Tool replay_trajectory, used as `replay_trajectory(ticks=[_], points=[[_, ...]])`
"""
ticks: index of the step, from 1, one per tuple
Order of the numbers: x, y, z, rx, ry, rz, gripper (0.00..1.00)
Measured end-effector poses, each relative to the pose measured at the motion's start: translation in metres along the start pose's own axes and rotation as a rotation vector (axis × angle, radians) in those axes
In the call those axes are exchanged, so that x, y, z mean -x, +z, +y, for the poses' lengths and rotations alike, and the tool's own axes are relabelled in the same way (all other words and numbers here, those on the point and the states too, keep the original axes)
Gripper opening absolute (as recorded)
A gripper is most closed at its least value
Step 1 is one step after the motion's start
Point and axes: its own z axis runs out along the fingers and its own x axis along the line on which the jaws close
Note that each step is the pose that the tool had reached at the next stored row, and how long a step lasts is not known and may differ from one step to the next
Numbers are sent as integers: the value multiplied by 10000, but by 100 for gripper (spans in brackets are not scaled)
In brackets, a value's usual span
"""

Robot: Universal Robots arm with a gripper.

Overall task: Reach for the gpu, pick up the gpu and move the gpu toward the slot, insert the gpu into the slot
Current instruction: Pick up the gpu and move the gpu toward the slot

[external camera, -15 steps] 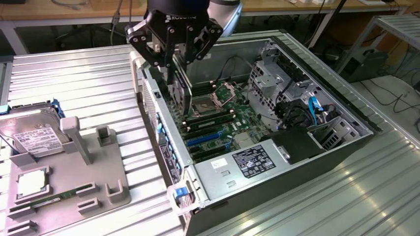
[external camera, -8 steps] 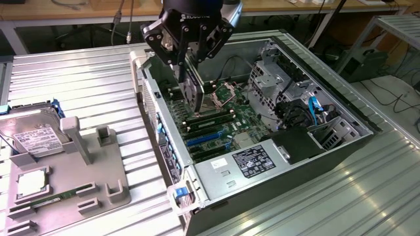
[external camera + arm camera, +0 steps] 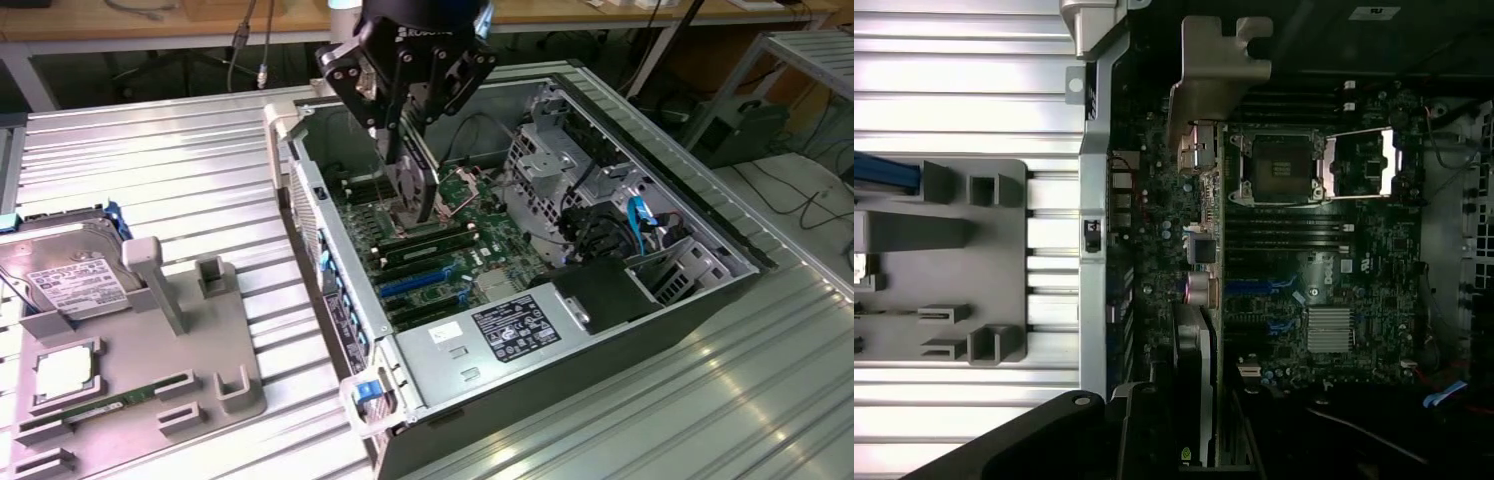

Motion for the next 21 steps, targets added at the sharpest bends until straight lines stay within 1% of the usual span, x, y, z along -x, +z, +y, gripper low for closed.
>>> replay_trajectory(ticks=[7,15,18,21], points=[[141,2,-1,1,-3,0,28],[231,3,-2,0,-5,0,28],[294,4,-3,0,-5,0,28],[324,6,-3,0,-5,-1,28]])
